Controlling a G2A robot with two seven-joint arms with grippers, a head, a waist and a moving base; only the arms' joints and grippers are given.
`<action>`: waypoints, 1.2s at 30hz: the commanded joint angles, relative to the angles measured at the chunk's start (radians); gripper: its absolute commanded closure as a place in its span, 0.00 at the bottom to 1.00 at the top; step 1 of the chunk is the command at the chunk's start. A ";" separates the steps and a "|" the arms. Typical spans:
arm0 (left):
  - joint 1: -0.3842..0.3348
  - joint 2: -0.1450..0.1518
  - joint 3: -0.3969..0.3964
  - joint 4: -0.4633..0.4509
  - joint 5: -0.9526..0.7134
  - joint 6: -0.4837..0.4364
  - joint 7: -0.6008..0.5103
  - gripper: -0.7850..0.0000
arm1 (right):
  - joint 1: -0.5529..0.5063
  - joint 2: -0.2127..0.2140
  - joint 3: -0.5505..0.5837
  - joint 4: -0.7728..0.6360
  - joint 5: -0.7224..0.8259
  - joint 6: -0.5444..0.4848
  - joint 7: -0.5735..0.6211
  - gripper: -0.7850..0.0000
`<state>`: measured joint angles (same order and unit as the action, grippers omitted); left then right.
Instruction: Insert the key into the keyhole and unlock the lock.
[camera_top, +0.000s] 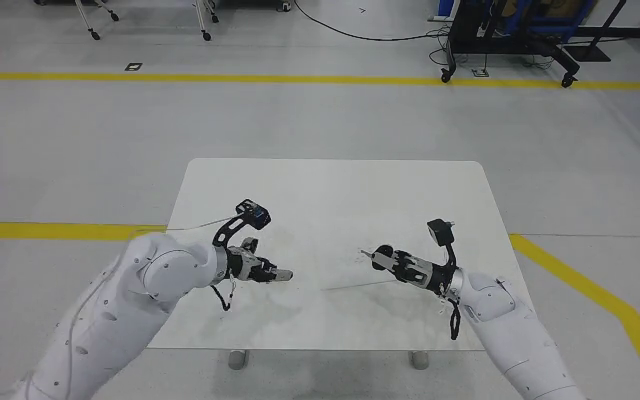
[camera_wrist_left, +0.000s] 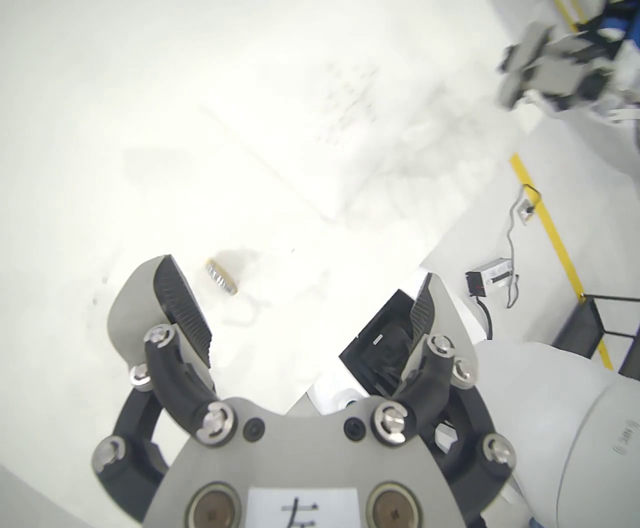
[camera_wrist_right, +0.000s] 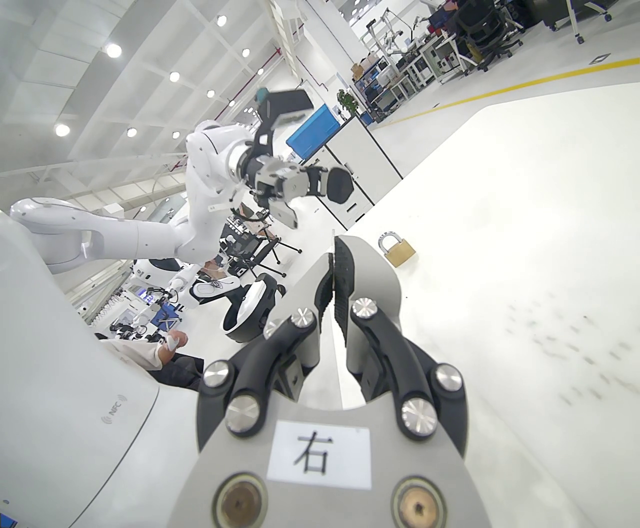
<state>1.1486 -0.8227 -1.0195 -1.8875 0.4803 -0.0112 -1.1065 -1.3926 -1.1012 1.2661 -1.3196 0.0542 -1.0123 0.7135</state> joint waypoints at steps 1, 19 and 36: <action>0.026 0.001 0.017 -0.006 0.076 0.072 -0.013 0.00 | 0.000 0.000 0.000 0.000 0.000 0.000 0.000 1.00; -0.133 -0.092 0.236 0.190 0.192 0.225 -0.046 0.56 | 0.000 0.000 0.000 0.000 0.000 0.000 0.000 1.00; -0.239 -0.166 0.344 0.294 0.214 0.288 -0.104 1.00 | 0.000 0.000 0.000 0.000 0.000 0.000 0.000 1.00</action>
<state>0.9102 -0.9872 -0.6781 -1.5952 0.6915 0.2760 -1.2103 -1.3926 -1.1012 1.2661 -1.3196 0.0542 -1.0123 0.7135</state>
